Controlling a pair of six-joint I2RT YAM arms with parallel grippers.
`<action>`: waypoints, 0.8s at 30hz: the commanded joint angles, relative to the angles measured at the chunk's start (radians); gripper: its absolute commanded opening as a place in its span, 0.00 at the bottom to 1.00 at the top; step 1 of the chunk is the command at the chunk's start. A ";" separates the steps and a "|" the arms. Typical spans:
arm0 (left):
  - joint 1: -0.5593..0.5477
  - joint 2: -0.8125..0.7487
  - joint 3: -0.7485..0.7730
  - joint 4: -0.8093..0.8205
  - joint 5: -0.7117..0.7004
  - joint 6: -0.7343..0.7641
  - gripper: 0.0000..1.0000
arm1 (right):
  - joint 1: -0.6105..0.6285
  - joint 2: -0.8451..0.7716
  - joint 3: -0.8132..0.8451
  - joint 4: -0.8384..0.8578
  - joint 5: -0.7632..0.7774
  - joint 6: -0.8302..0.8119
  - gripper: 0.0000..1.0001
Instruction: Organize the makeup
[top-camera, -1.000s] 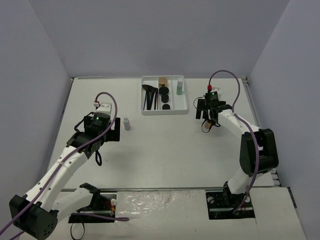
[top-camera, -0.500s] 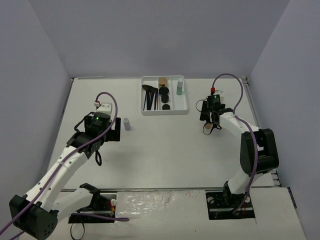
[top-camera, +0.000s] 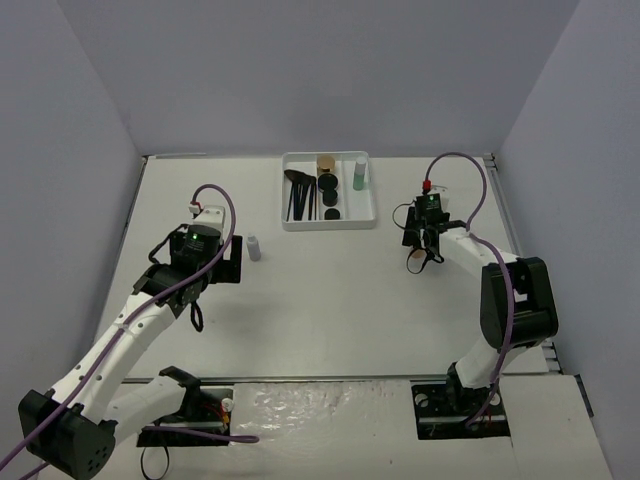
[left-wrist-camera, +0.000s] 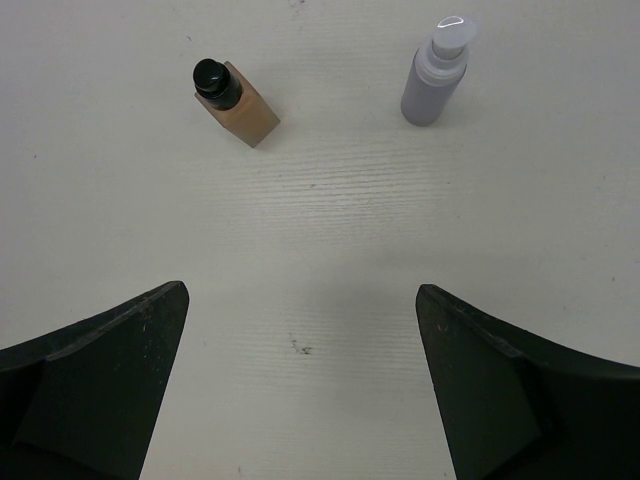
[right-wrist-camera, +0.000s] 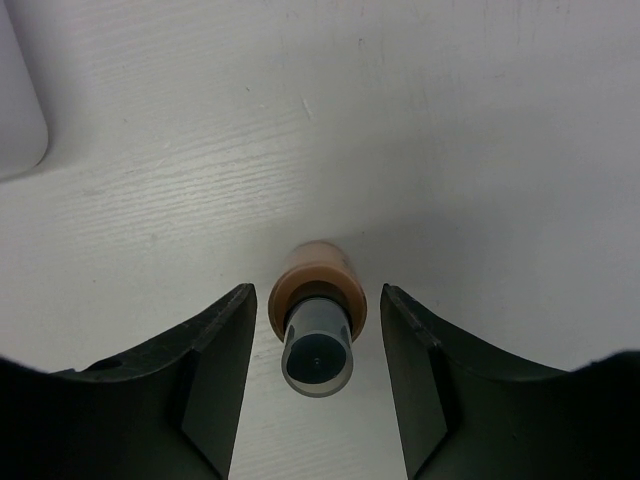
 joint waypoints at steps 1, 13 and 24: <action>0.007 -0.001 0.041 0.051 0.004 0.012 0.97 | -0.007 -0.021 -0.005 0.044 0.007 0.006 0.49; 0.007 -0.001 0.041 0.051 0.004 0.012 0.97 | 0.000 -0.065 0.023 0.055 -0.039 -0.023 0.00; 0.006 0.009 0.043 0.048 -0.005 0.011 0.97 | 0.101 0.036 0.376 0.022 -0.091 -0.114 0.00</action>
